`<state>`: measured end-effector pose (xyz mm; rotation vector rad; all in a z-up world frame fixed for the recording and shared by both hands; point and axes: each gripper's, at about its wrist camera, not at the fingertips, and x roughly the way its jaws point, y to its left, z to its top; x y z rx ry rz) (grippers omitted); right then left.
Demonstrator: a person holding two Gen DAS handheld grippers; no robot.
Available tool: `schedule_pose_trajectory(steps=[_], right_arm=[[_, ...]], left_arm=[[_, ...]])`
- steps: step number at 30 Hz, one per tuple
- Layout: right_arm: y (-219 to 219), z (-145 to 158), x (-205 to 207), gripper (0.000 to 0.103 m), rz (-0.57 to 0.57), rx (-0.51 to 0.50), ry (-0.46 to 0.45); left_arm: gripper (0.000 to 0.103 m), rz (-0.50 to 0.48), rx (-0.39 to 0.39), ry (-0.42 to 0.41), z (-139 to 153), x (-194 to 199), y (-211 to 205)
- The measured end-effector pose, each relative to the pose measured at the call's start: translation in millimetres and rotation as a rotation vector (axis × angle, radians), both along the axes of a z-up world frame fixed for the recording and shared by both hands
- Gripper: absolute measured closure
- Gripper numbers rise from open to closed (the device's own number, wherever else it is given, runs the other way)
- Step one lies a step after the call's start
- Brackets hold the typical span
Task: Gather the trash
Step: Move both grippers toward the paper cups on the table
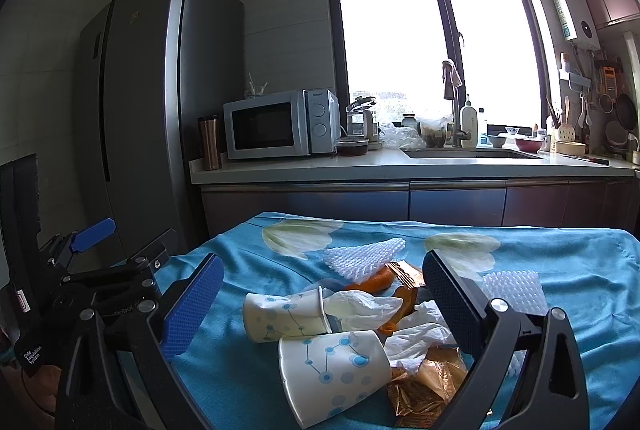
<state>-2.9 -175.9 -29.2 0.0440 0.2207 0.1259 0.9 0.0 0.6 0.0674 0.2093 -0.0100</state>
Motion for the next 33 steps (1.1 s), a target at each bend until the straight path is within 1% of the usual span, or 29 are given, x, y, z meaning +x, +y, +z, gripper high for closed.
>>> schedule_pose_trajectory(steps=[14,23,25,29,30,32,33], right_arm=[[-3.1,-1.9,-0.8,0.007,0.002,0.010,0.002],[-6.0,-1.7,2.4,0.007,0.003,0.014,0.012],[-7.6,-2.5,3.5,0.007,0.006,0.019,0.021],[-13.9,-6.0,6.1,0.007,0.008,0.032,0.047],[-16.1,-7.6,7.0,0.007,0.011,0.037,0.059],[-21.0,-11.5,10.2,0.007,0.016,0.053,0.090],[-23.7,-14.0,12.2,0.008,0.018,0.061,0.108]], left_arm=[[0.006,-0.006,-0.004,0.005,-5.8,4.9,-3.4],[0.006,-0.016,0.013,0.032,-6.8,8.4,-4.6],[0.006,-0.025,0.023,0.025,-8.0,10.3,-5.8],[0.006,-0.055,-0.005,0.046,-11.1,15.7,-7.4],[0.006,-0.068,-0.001,0.040,-12.2,18.1,-8.7],[0.006,-0.096,-0.009,0.071,-15.9,22.9,-10.7],[0.006,-0.113,0.004,0.068,-17.8,25.8,-13.8]])
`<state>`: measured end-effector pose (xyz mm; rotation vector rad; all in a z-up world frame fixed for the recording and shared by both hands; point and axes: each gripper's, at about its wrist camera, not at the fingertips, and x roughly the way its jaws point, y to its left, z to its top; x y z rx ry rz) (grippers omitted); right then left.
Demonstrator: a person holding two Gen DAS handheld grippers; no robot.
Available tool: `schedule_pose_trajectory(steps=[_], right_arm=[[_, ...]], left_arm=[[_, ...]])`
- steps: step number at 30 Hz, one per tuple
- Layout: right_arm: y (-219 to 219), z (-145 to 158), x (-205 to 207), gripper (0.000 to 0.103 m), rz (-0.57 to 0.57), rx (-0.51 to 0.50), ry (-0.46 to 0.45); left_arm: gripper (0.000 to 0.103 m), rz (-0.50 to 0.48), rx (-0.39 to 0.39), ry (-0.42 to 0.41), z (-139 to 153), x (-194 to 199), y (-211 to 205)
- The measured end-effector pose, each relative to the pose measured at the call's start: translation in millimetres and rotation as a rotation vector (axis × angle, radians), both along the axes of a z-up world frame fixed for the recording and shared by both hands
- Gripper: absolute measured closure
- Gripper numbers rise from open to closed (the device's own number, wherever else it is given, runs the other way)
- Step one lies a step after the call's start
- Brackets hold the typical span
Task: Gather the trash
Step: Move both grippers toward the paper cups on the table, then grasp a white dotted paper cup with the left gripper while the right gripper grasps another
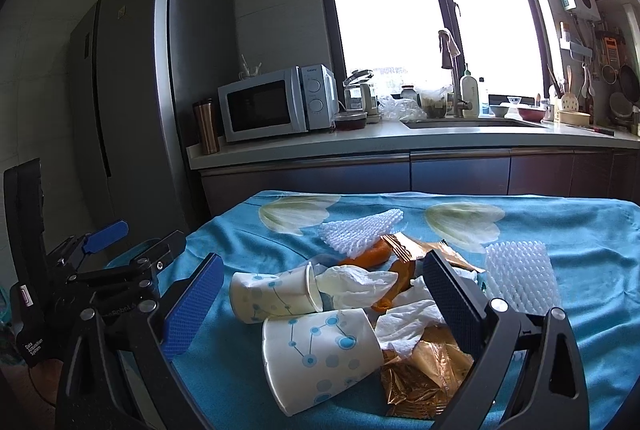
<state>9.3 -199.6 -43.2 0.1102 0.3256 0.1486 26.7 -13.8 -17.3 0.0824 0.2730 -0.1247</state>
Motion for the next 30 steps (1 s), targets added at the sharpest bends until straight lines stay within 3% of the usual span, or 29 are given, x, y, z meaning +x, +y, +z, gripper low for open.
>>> schedule_pose_trajectory(steps=[8,13,16,24,26,30], right_arm=[[-11.4,-23.9,12.9,0.028,0.074,0.068,0.139],[-9.3,-32.0,17.0,0.038,0.119,0.079,0.182],[-9.6,-35.6,20.4,0.038,0.133,0.088,0.200],[-4.1,-40.2,21.7,0.038,0.166,0.080,0.222],[-2.9,-41.2,23.1,0.034,0.168,0.074,0.223],[0.3,-40.9,20.9,0.020,0.166,0.055,0.217]], left_arm=[[0.006,-0.143,-0.007,0.174,-23.2,31.2,-17.4],[0.008,-0.228,-0.088,0.298,-28.8,44.0,-22.3],[0.018,-0.284,-0.137,0.361,-30.1,49.7,-23.8],[0.060,-0.398,-0.231,0.484,-41.7,65.9,-26.5],[0.072,-0.408,-0.240,0.507,-45.7,68.7,-27.3],[0.086,-0.406,-0.250,0.531,-49.2,71.7,-26.6]])
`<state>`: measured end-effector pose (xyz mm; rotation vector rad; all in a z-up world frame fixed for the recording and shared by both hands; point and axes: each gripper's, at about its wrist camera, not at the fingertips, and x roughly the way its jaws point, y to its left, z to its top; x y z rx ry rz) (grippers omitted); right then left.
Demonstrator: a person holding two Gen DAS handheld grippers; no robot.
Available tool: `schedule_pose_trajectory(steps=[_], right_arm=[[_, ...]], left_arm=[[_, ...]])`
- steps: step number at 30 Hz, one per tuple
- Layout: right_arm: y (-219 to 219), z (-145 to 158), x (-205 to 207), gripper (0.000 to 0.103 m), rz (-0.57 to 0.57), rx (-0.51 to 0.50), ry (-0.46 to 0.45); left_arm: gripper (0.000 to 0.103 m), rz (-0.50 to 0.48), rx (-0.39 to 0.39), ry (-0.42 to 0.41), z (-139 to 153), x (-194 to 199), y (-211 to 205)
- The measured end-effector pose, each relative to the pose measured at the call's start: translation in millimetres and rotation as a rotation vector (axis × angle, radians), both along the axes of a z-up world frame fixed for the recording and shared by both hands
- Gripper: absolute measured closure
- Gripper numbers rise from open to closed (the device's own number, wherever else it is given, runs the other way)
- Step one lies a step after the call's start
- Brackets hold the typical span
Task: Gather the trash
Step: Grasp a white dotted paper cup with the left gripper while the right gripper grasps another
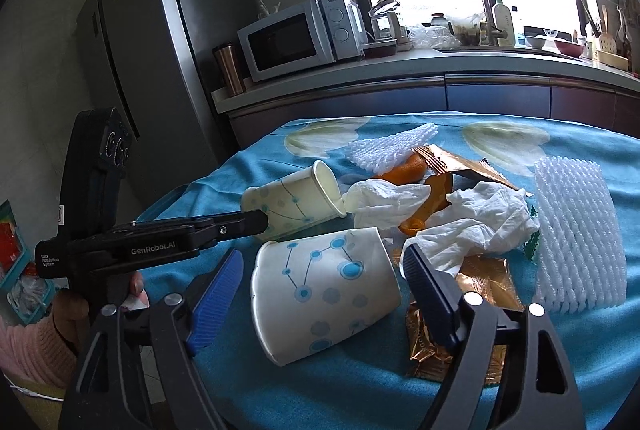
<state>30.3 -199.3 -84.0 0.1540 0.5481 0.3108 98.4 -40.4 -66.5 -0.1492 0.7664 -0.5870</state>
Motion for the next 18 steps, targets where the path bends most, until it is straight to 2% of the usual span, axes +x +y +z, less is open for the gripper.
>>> schedule_pose_trajectory(steps=[2,8,9,12,15,18], right_arm=[[4.4,-0.2,-2.5,0.017,0.001,-0.032,-0.004],[19.2,-5.1,-2.8,0.017,0.005,-0.135,-0.001],[20.2,-5.5,-2.5,0.021,0.000,-0.144,-0.003],[19.1,-4.7,-1.1,0.045,-0.019,-0.169,-0.003],[13.8,-2.5,0.4,0.064,-0.018,-0.151,-0.004],[8.8,-1.3,2.7,0.068,-0.016,-0.124,0.005]], left_arm=[[0.087,0.002,-0.004,0.006,-1.6,1.8,1.0],[0.086,0.012,0.008,-0.011,-0.2,2.8,0.7],[0.085,0.012,0.007,-0.014,-0.6,2.1,2.6],[0.086,0.012,0.007,-0.016,-0.3,3.4,3.8],[0.098,0.016,0.002,-0.018,0.6,4.8,5.5],[0.099,0.021,-0.002,-0.030,3.7,4.3,9.1]])
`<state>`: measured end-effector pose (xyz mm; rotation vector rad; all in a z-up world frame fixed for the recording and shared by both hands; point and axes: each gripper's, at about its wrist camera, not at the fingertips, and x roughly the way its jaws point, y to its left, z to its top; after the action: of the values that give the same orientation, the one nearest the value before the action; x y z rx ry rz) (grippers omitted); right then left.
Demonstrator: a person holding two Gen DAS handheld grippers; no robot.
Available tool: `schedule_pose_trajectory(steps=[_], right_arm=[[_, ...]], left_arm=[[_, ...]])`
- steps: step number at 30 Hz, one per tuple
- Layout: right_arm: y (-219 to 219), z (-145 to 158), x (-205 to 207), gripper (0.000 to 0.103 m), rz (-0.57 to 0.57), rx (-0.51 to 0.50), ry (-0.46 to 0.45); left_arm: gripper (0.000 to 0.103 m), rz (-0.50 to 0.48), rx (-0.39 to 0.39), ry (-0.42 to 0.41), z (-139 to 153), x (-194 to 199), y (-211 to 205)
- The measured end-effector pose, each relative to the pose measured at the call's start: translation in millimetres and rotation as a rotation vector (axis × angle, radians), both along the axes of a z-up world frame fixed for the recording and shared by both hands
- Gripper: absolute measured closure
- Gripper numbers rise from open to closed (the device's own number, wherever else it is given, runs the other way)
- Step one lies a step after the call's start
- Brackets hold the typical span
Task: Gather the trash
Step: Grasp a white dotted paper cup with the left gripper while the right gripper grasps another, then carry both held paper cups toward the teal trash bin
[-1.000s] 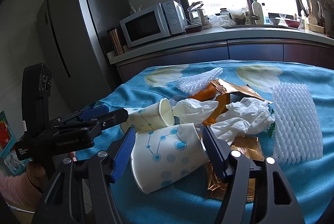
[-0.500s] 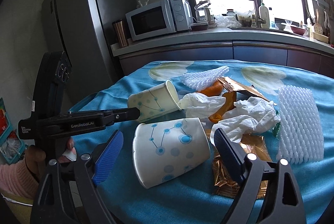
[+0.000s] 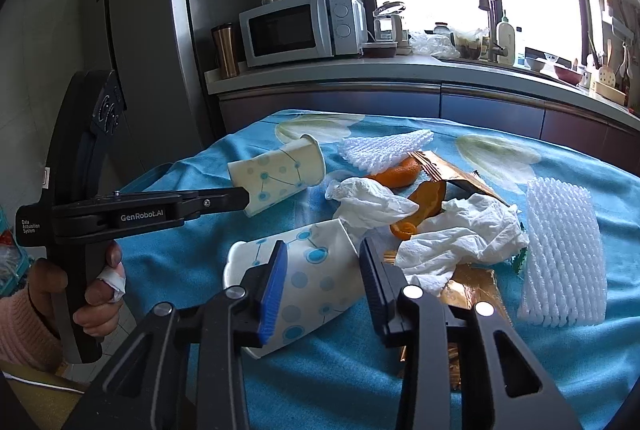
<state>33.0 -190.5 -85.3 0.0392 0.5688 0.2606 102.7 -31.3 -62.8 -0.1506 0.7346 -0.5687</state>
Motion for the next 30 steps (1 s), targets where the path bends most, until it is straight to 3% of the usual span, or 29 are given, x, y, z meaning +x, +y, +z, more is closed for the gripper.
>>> schedule_pose_trajectory(steps=[5,9,11,16,21,22,24,30], right_arm=[[0.5,0.1,1.6,0.056,0.012,0.016,0.009],[1.8,1.2,-0.3,0.026,0.025,0.037,0.005],[8.2,1.9,-4.4,0.022,0.039,0.008,-0.008],[29.7,-6.0,-1.4,0.024,0.047,-0.106,0.001],[27.7,-3.1,-3.1,0.026,0.045,-0.092,-0.015],[26.5,-0.9,-3.3,0.043,0.050,-0.078,-0.017],[25.4,6.8,-2.9,0.053,0.063,-0.048,-0.029],[33.0,11.4,4.1,0.061,0.078,-0.058,-0.025]], left_arm=[[0.099,0.013,-0.003,-0.022,5.3,-3.6,9.3],[0.099,0.034,-0.002,-0.032,5.7,-6.7,23.2],[0.099,0.045,0.001,-0.035,5.5,-7.8,28.9],[0.100,0.065,0.004,-0.049,7.4,-11.8,39.1],[0.100,0.070,0.007,-0.055,7.2,-17.2,48.5],[0.100,0.074,0.006,-0.058,8.4,-18.5,51.1],[0.100,0.080,0.000,-0.064,10.2,-20.5,57.9],[0.100,0.121,-0.010,-0.091,18.5,-27.7,83.9]])
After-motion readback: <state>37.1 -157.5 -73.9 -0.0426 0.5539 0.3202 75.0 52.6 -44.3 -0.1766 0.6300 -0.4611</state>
